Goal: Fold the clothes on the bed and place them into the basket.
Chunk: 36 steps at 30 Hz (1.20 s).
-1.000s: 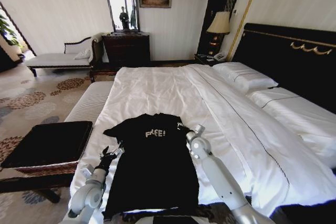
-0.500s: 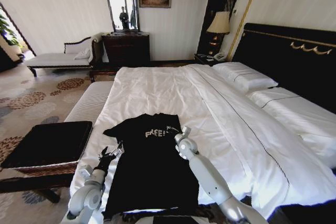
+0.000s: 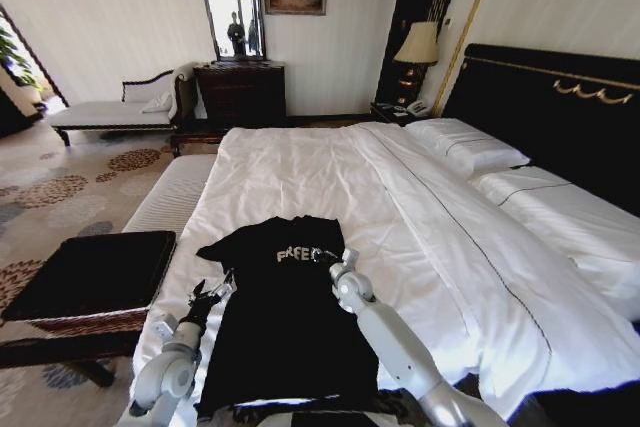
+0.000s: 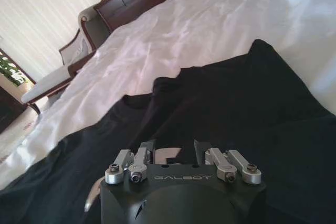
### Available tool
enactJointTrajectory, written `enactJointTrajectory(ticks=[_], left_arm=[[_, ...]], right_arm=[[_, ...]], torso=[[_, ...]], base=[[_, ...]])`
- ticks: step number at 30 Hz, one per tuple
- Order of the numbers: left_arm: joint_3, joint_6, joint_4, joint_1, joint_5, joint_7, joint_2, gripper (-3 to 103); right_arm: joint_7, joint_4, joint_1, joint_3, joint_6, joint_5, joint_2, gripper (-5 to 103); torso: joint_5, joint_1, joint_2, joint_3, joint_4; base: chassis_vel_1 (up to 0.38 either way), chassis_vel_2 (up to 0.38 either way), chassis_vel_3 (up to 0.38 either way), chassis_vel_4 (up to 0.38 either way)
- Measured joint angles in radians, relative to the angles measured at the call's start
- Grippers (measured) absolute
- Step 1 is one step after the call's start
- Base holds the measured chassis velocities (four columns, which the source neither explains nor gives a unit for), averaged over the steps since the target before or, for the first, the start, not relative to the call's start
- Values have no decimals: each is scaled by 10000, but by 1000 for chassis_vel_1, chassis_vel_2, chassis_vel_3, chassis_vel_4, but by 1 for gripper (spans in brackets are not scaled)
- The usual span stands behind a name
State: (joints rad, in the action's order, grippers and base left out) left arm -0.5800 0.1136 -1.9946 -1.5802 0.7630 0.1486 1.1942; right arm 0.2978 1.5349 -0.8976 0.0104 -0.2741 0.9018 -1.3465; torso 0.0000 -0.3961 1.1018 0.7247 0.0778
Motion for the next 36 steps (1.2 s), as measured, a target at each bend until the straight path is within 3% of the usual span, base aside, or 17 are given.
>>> enactJointTrajectory(ticks=[4, 6, 7, 8, 10, 13, 15, 16, 21, 25, 31, 36], left_arm=[[-17, 52, 34, 119, 239, 110, -29, 100], [-21, 69, 67, 178, 393, 129, -43, 100], [-21, 102, 119, 277, 728, 130, -58, 100], [-20, 135, 196, 391, 1115, 163, -57, 100], [-21, 139, 215, 413, 1175, 172, -54, 100], [-253, 277, 623, 997, 2392, 535, 5, 100], [-289, 300, 660, 1060, 2505, 572, 3, 100], [-411, 358, 856, 1327, 2913, 712, -19, 100], [-558, 408, 1962, 2293, 3320, 861, -50, 103], [-429, 425, 3246, 3404, 3543, 825, -64, 99], [-203, 420, 4162, 4190, 3584, 673, -61, 99], [62, 410, 4733, 4697, 3605, 597, -142, 87]], right_arm=[[114, 514, -307, 235, 161, -242, -17, 57], [137, 600, -377, 349, 203, -351, -5, 57], [159, 719, -475, 505, 250, -443, 40, 57], [207, 831, -576, 651, 268, -471, 88, 68], [215, 852, -596, 678, 271, -473, 99, 73], [313, 1112, -1084, 1164, 428, -628, 328, 89], [313, 1119, -1137, 1205, 446, -666, 343, 89], [319, 1145, -1343, 1342, 529, -854, 387, 98], [393, 1377, -1776, 1566, 584, -1119, 406, 100], [587, 1578, -1958, 1600, 584, -1221, 420, 100], [733, 1684, -2084, 1640, 578, -1271, 411, 100], [744, 1734, -2179, 1679, 579, -1305, 384, 100]], torso=[[1, 0, 0, 0, 0], [0, 1, 0, 0, 0], [1, 0, 0, 0, 0], [0, 0, 0, 0, 0], [1, 0, 0, 0, 0], [1, 0, 0, 1, 2], [1, 0, 0, 0, 2], [1, 0, 0, 0, 2], [1, 0, 0, 1, 0], [0, 0, 0, 1, 3], [0, -2, -1, 1, 1], [0, -2, -1, 1, 1]], base=[[0, 0, 0, 0], [0, 0, 0, 0], [0, 0, 0, 0], [0, 0, 0, 0], [0, 0, 0, 0], [0, 0, 0, 0], [0, 0, 0, 0], [0, 0, 0, 0], [0, 0, 0, 0], [0, 0, 0, 0], [0, 0, 0, 0], [0, 0, 0, 0]])
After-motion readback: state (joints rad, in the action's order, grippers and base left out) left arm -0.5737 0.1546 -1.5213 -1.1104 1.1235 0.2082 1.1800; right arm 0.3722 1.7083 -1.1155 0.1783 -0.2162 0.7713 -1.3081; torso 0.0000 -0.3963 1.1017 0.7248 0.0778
